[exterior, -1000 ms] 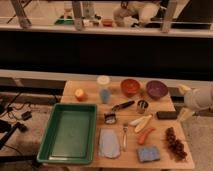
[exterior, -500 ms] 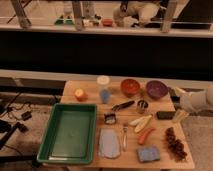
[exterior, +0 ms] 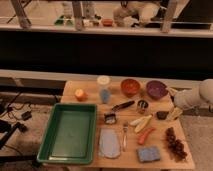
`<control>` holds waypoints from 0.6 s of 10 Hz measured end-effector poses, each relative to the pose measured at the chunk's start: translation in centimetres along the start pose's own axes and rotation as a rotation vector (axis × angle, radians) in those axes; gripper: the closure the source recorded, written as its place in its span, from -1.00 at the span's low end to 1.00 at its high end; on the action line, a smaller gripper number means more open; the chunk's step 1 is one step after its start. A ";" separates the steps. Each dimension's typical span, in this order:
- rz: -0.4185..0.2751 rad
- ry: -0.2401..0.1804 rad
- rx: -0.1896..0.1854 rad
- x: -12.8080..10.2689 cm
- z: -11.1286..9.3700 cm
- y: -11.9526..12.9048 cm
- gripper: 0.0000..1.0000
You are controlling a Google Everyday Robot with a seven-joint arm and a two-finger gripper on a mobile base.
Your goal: Place eraser in plastic cup
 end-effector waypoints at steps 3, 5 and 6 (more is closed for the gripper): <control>0.064 0.013 -0.058 0.9 2.0 0.2 -1.00; 0.082 0.020 -0.078 1.5 2.7 0.6 -1.00; 0.072 0.015 -0.082 1.7 3.1 0.7 -1.00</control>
